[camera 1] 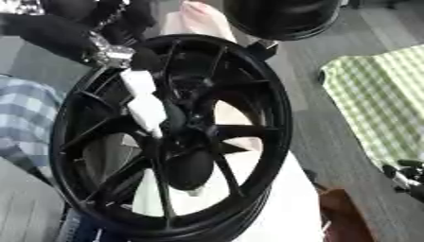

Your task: Pull the pin out of the wheel hub.

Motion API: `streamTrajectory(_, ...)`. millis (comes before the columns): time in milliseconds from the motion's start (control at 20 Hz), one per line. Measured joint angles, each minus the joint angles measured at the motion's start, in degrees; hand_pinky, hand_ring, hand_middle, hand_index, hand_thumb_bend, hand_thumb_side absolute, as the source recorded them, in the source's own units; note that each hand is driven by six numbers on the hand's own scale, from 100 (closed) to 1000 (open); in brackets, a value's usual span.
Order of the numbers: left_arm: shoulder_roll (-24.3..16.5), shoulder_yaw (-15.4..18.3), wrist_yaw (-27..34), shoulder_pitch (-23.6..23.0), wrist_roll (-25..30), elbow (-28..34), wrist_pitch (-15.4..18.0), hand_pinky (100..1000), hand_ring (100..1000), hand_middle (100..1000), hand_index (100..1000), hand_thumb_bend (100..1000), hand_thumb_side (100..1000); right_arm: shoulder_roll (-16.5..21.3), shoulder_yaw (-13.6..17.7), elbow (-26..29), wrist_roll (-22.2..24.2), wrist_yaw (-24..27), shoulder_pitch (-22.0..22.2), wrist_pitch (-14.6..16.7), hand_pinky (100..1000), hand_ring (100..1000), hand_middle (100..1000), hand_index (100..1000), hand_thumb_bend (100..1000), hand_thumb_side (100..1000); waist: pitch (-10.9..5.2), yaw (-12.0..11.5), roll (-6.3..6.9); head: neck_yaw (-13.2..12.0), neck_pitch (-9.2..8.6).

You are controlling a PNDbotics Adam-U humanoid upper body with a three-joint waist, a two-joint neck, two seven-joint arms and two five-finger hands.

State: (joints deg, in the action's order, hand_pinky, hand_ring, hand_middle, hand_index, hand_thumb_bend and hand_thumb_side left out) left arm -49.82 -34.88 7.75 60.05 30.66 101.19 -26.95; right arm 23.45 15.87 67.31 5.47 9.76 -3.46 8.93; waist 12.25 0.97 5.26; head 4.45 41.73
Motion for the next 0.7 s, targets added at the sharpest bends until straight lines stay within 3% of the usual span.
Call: streamTrajectory(700, -0.1, -0.1, -0.9, -3.2, 0.4, 0.6, -2.9, 649, 608, 679, 849, 589, 549, 0.0, 0.0, 0.0, 0.0, 0.0, 0.0, 0.0, 492, 627, 512, 680, 607, 263, 0.62, 0.1, 0.01, -0.1, 0.50)
